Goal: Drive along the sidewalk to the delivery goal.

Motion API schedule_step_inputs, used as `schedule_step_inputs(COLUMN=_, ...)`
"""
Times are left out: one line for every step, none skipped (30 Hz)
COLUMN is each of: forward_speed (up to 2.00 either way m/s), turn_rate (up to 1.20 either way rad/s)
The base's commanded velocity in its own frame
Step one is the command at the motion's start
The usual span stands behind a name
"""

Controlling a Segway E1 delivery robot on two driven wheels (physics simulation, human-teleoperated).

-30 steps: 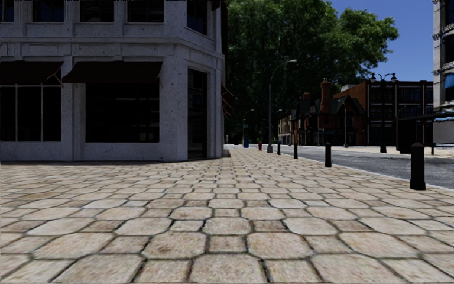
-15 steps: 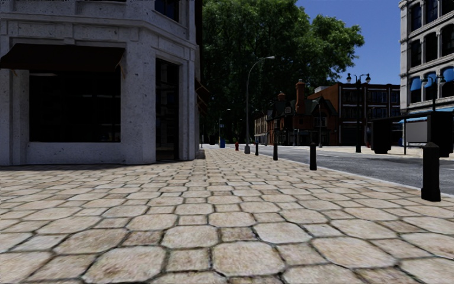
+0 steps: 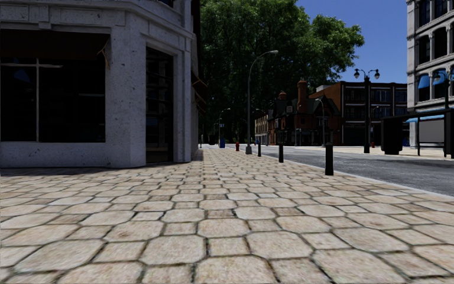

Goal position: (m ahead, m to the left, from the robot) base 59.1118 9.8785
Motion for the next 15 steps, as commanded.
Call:
schedule_step_inputs(forward_speed=2.00, turn_rate=0.00)
schedule_step_inputs(forward_speed=2.00, turn_rate=0.00)
schedule_step_inputs(forward_speed=2.00, turn_rate=0.00)
schedule_step_inputs(forward_speed=2.00, turn_rate=0.00)
schedule_step_inputs(forward_speed=2.00, turn_rate=0.00)
schedule_step_inputs(forward_speed=2.00, turn_rate=0.00)
schedule_step_inputs(forward_speed=2.00, turn_rate=0.00)
schedule_step_inputs(forward_speed=2.00, turn_rate=0.00)
schedule_step_inputs(forward_speed=2.00, turn_rate=0.00)
schedule_step_inputs(forward_speed=2.00, turn_rate=0.00)
schedule_step_inputs(forward_speed=2.00, turn_rate=0.00)
schedule_step_inputs(forward_speed=2.00, turn_rate=0.00)
schedule_step_inputs(forward_speed=2.00, turn_rate=0.00)
schedule_step_inputs(forward_speed=2.00, turn_rate=0.00)
schedule_step_inputs(forward_speed=2.00, turn_rate=0.00)
